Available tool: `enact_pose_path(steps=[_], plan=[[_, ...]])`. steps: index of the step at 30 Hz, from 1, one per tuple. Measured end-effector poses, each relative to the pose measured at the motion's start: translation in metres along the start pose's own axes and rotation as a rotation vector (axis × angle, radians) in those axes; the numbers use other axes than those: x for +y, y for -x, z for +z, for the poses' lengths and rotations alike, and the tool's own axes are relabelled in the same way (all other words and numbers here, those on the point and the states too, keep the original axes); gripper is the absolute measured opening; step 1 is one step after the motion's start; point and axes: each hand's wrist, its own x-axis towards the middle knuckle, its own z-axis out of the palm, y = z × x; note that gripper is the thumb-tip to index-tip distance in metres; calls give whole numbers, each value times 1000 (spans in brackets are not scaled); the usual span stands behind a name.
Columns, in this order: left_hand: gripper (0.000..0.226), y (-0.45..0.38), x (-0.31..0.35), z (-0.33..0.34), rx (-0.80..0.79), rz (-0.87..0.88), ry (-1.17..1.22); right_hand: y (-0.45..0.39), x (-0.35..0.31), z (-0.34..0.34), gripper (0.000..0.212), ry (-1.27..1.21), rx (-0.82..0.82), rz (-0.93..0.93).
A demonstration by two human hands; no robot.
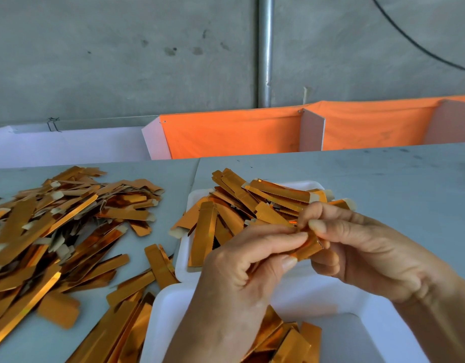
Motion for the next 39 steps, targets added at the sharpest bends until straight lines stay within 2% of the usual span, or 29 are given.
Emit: enact_pose_path(steps=[11, 15, 17, 19, 21, 26, 29, 32, 34, 36, 37, 39], plan=[[33, 1, 5, 1, 45, -131, -1, -1, -1, 4, 38, 118, 19, -34], [36, 1, 8, 5, 128, -114, -155, -1, 3, 6, 61, 148, 74, 80], [38, 2, 7, 6, 147, -110, -219, -1, 5, 7, 72, 124, -7, 192], [41, 3, 6, 7, 141, -84, -267, -1, 4, 7, 70, 81, -80, 224], [42, 3, 7, 7, 120, -56, -303, -1, 3, 6, 65, 32, -77, 182], [46, 0, 9, 8, 85, 2, -263, -1, 2, 9, 69, -46, -81, 132], [40, -1, 8, 11, 143, -8, -168, -3, 5, 14, 63, 9, 11, 108], [25, -2, 2, 8, 359, -157, -19, -5, 5, 23, 54, 239, 109, 69], [40, -2, -3, 6, 452, -305, 97, -8, 8, 32, 45, 545, 142, 62], [51, -1, -7, 3, 505, -415, 162, -14, 18, 45, 47, 877, 199, 94], [50, -1, -8, 1, 515, -448, 173, -16, 24, 51, 49, 1012, 234, 107], [32, -1, -8, 0, 530, -487, 165, -18, 30, 55, 49, 1134, 248, 74]])
